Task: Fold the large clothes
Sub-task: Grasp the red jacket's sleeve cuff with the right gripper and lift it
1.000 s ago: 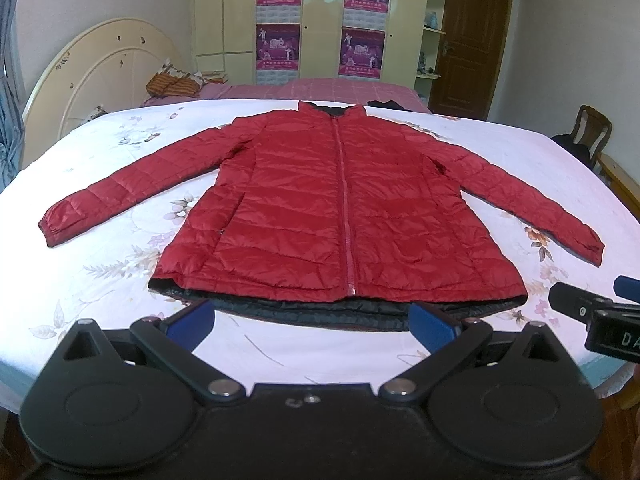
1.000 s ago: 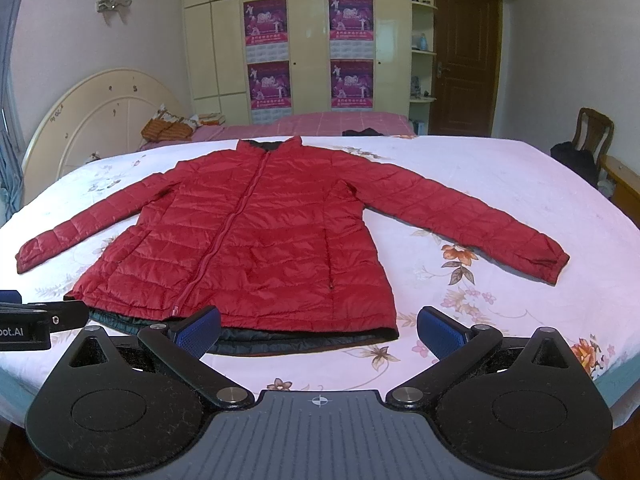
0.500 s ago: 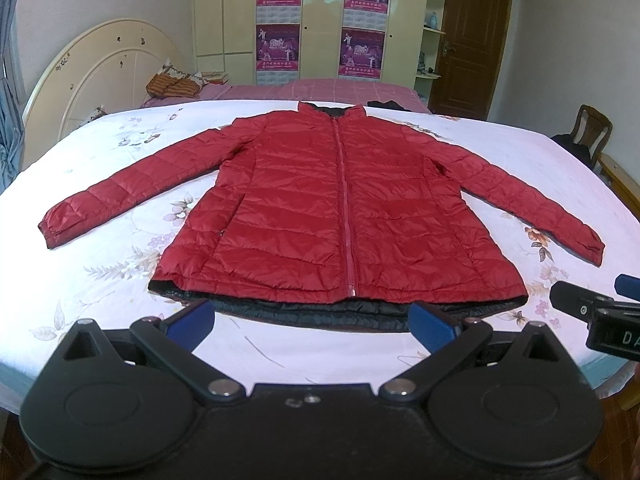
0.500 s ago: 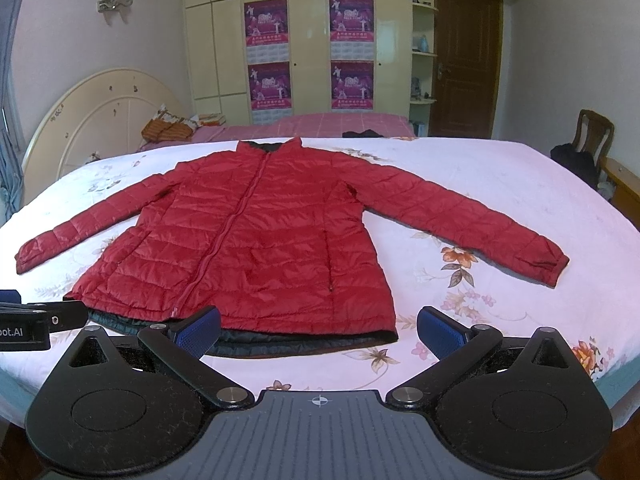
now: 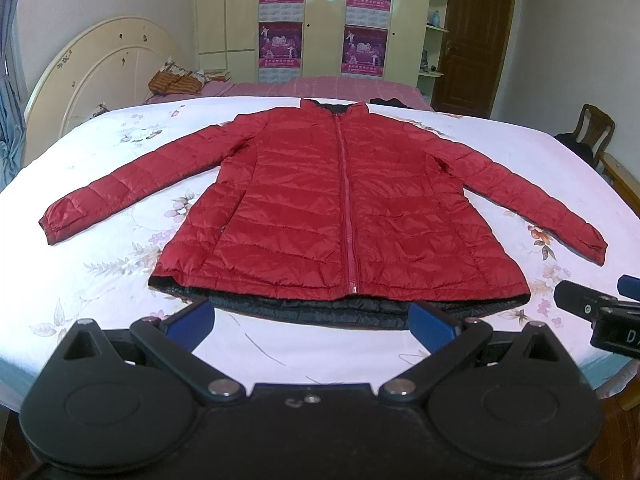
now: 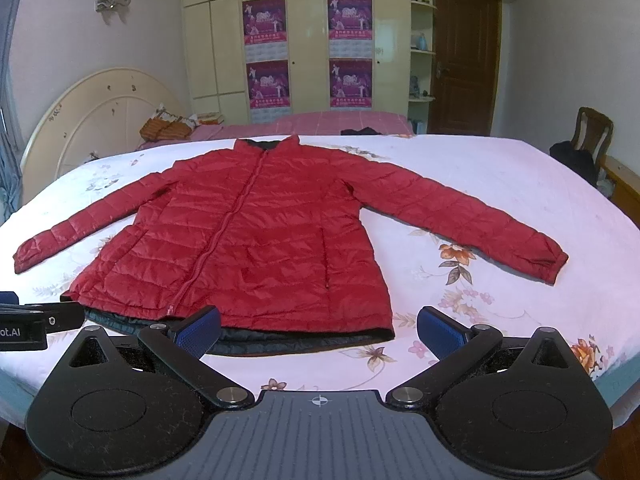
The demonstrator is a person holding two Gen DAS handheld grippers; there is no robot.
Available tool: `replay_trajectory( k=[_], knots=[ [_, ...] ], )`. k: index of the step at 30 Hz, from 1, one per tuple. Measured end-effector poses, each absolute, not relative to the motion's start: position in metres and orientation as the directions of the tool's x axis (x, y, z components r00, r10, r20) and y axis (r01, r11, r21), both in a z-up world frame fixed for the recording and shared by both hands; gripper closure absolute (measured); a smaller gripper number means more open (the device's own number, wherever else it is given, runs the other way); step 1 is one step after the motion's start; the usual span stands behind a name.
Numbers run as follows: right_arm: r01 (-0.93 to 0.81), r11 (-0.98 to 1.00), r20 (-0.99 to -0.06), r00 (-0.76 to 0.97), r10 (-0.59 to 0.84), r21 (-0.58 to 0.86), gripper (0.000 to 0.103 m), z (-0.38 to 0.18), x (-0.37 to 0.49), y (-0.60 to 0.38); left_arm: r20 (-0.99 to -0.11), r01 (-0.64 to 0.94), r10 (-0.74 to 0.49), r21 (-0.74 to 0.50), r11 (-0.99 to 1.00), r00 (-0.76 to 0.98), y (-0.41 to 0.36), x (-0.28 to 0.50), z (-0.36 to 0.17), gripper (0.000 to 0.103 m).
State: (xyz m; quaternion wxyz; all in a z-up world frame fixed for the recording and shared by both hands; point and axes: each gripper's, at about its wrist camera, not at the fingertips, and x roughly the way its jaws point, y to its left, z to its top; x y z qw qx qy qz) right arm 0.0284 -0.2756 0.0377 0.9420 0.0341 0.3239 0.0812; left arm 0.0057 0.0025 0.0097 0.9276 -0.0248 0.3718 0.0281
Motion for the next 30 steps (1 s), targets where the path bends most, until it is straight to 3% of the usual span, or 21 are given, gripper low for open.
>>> replay_trajectory(
  k=[14, 24, 27, 30],
  knots=[
    [-0.133, 0.982, -0.598, 0.780, 0.186, 0.131, 0.000, 0.026, 0.039, -0.288, -0.698, -0.063, -0.014, -0.084, 0.995, 0.716, 0.001, 0.019, 0.003, 0.000],
    [0.143, 0.968, -0.587, 0.809, 0.004, 0.204, 0.001, 0.000, 0.114, -0.370, -0.703, 0.023, -0.119, -0.145, 0.989, 0.701, 0.011, 0.085, -0.015, 0.000],
    [0.251, 0.934, -0.611, 0.790, -0.045, 0.256, 0.052, -0.010, 0.135, -0.408, -0.718, 0.080, -0.209, -0.210, 0.974, 0.663, 0.008, 0.121, -0.019, 0.000],
    [0.337, 0.876, -0.616, 0.785, -0.058, 0.346, 0.052, -0.018, 0.147, -0.442, -0.718, 0.132, -0.253, -0.222, 0.966, 0.648, -0.002, 0.149, -0.018, 0.000]
  ],
)
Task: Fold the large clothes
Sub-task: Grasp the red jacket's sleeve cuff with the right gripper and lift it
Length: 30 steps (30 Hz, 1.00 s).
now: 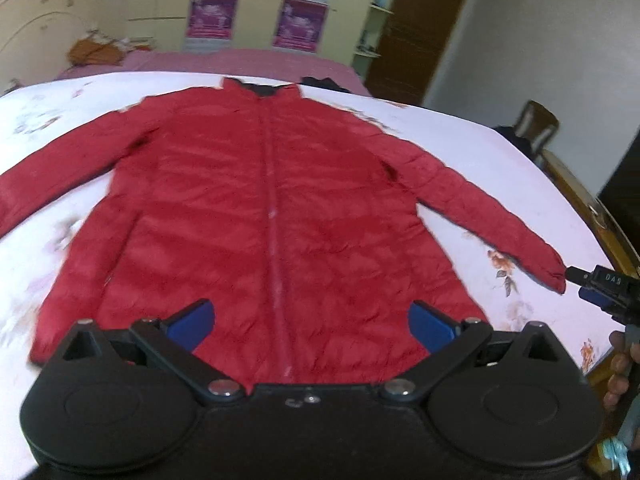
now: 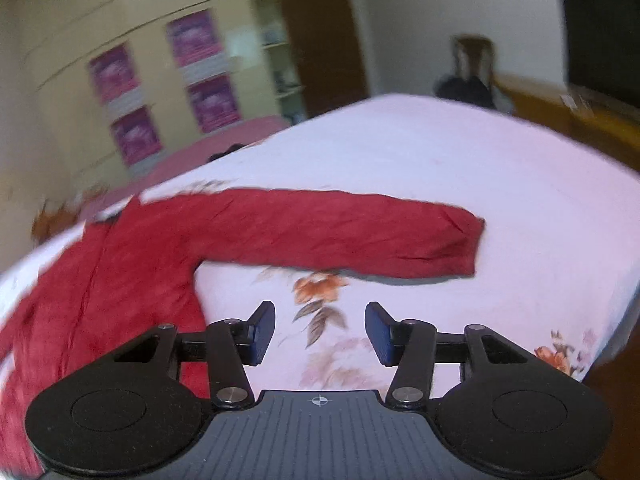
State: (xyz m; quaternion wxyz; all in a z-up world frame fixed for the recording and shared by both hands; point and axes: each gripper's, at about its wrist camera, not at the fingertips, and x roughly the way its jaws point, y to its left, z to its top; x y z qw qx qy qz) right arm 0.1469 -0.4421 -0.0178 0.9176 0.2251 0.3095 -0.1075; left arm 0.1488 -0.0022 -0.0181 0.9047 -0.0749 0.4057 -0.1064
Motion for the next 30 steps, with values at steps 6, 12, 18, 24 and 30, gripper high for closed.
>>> replay_trajectory(
  k=[6, 12, 18, 24, 30],
  knots=[
    [0.463, 0.793, -0.646, 0.755, -0.117, 0.397, 0.032, -0.041, 0.164, -0.482, -0.733, 0.106, -0.216, -0.194, 0.975, 0.645, -0.022, 0.201, -0.029, 0.000],
    [0.501, 0.672, -0.650, 0.759, -0.038, 0.545, 0.025, -0.087, 0.189, -0.529, -0.750, 0.053, -0.181, -0.192, 0.980, 0.636, -0.040, 0.242, -0.042, 0.000],
    [0.507, 0.530, -0.594, 0.804, -0.007, 0.680, 0.039, -0.113, 0.201, -0.562, -0.779, -0.043, -0.095, -0.155, 0.987, 0.620, -0.069, 0.281, -0.051, 0.000],
    [0.550, 0.513, -0.616, 0.786, -0.052, 0.659, 0.095, -0.114, 0.215, -0.574, -0.793, -0.083, -0.092, -0.177, 0.981, 0.602, -0.075, 0.296, -0.054, 0.000],
    [0.510, 0.616, -0.598, 0.798, -0.076, 0.601, 0.098, -0.091, 0.240, -0.566, -0.836, -0.174, -0.112, -0.240, 0.955, 0.537, -0.036, 0.300, -0.065, 0.000]
  ],
)
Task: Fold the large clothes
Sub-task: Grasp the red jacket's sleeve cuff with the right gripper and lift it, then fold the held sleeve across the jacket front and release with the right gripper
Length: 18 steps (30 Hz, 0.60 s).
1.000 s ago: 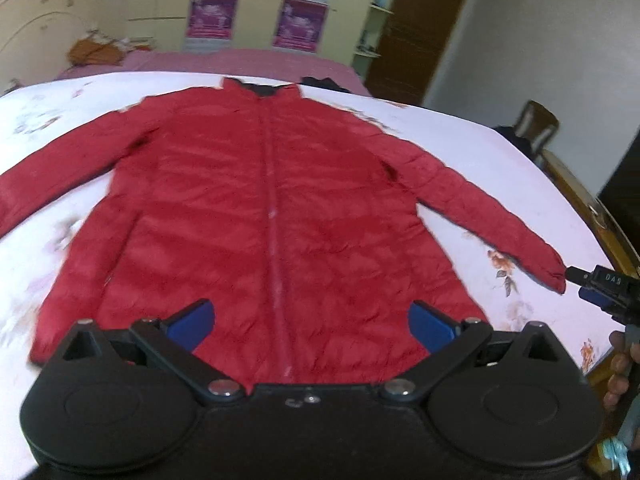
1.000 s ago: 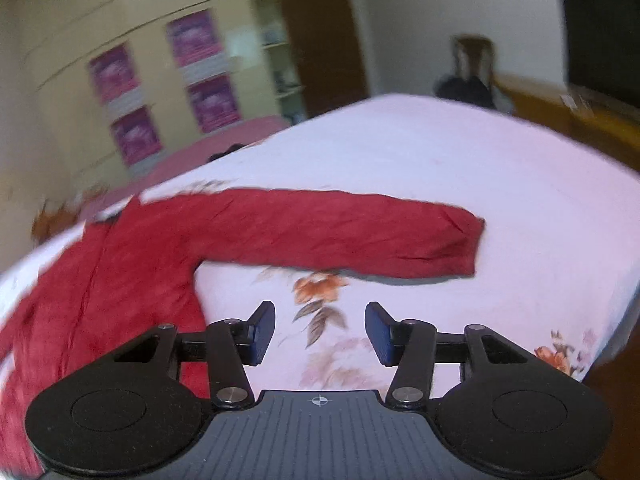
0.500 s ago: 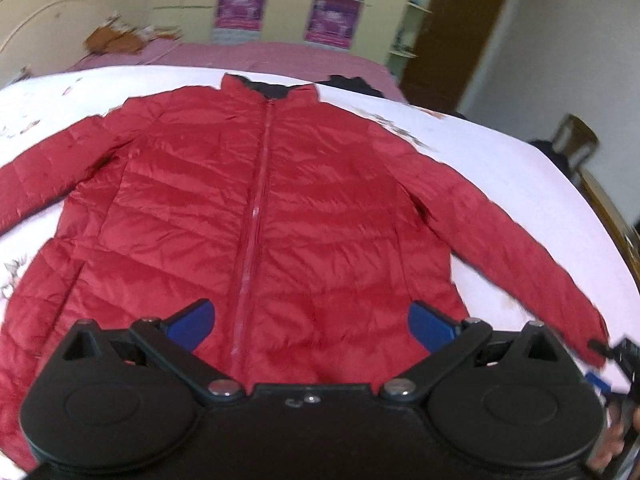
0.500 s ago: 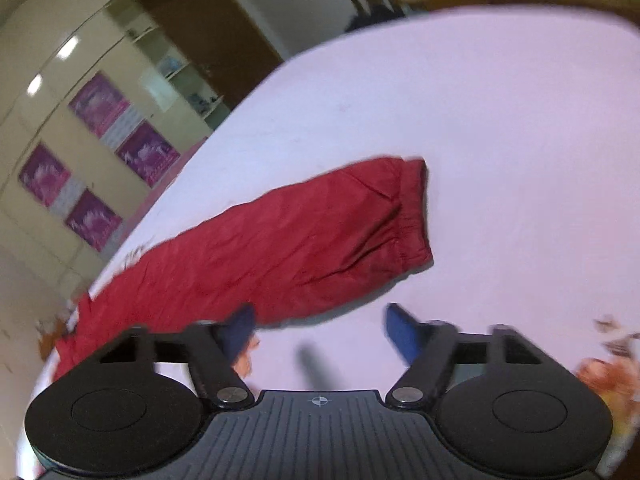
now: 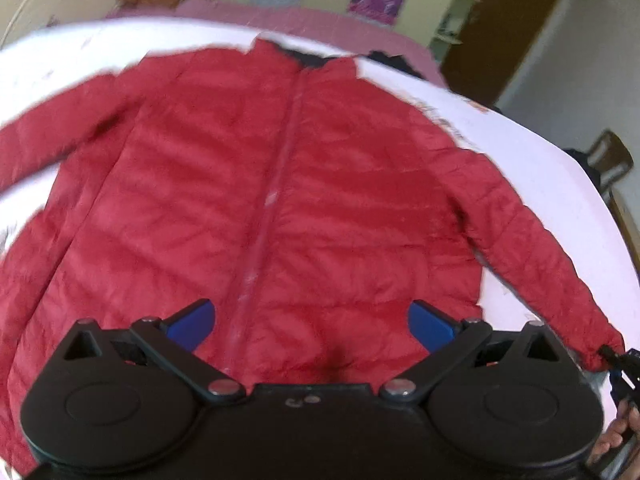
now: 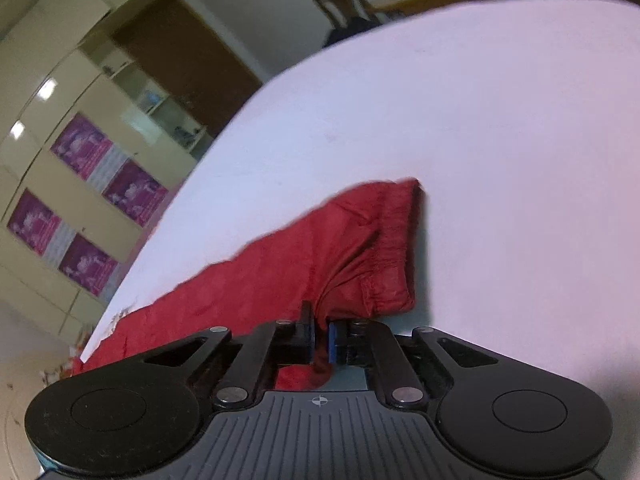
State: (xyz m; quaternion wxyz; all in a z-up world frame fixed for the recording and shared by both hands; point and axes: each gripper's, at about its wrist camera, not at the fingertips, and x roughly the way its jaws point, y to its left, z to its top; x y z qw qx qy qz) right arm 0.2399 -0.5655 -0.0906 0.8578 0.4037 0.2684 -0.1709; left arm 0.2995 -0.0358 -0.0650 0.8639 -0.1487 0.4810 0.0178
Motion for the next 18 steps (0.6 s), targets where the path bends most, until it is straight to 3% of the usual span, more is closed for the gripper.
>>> replay_trajectory(
  k=[4, 11, 16, 18],
  knots=[
    [0.405, 0.734, -0.540, 0.839, -0.061, 0.546, 0.098, -0.063, 0.261, -0.530, -0.832, -0.217, -0.054, -0.206, 0.954, 0.552, -0.006, 0.297, -0.065, 0.000],
    [0.090, 0.924, -0.486, 0.867, 0.111, 0.371, 0.098, -0.012, 0.302, -0.392, -0.693, -0.266, -0.002, -0.279, 0.923, 0.721, 0.054, 0.313, -0.057, 0.000],
    [-0.128, 0.944, -0.521, 0.807, 0.278, 0.305, 0.098, -0.016, 0.334, -0.268, -0.766, -0.209, -0.055, -0.243, 0.947, 0.640, 0.093, 0.360, -0.056, 0.003],
    [-0.213, 0.938, -0.544, 0.770, 0.334, 0.274, 0.098, -0.029, 0.340, -0.217, -0.752, -0.200, -0.066, -0.257, 0.945, 0.656, 0.111, 0.368, -0.055, 0.007]
  ],
)
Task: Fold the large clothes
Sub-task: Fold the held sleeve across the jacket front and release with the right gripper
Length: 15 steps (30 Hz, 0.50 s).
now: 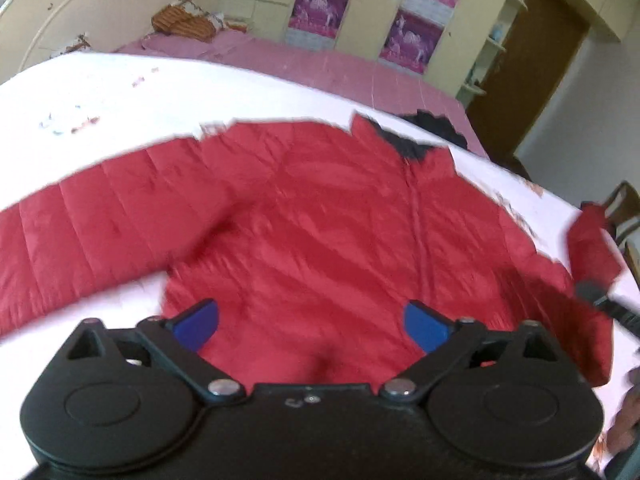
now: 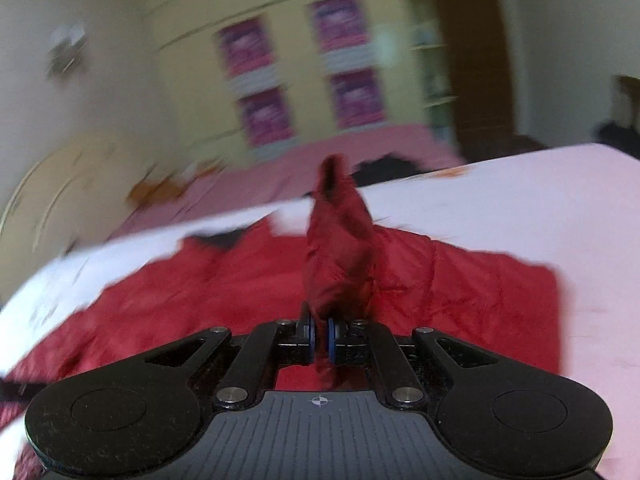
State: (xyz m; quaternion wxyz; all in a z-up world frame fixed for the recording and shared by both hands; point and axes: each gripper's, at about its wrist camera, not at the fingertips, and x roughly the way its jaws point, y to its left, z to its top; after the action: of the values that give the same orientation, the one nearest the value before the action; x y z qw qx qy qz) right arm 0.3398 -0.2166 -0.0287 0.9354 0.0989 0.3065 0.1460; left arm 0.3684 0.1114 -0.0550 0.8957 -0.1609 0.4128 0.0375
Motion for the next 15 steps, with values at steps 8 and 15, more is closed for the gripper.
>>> replay_trajectory(
  k=[8, 15],
  knots=[
    [-0.396, 0.893, -0.646, 0.629, 0.432, 0.211, 0.098, -0.100, 0.355, -0.066, -0.717, -0.125, -0.166, -0.335, 0.934, 0.677, 0.166, 0.396, -0.066, 0.008],
    [-0.425, 0.904, -0.675, 0.654, 0.342, 0.046, 0.073, -0.107, 0.391, -0.014, -0.700, -0.092, -0.235, -0.396, 0.914, 0.675, 0.175, 0.408, -0.080, 0.010]
  ],
)
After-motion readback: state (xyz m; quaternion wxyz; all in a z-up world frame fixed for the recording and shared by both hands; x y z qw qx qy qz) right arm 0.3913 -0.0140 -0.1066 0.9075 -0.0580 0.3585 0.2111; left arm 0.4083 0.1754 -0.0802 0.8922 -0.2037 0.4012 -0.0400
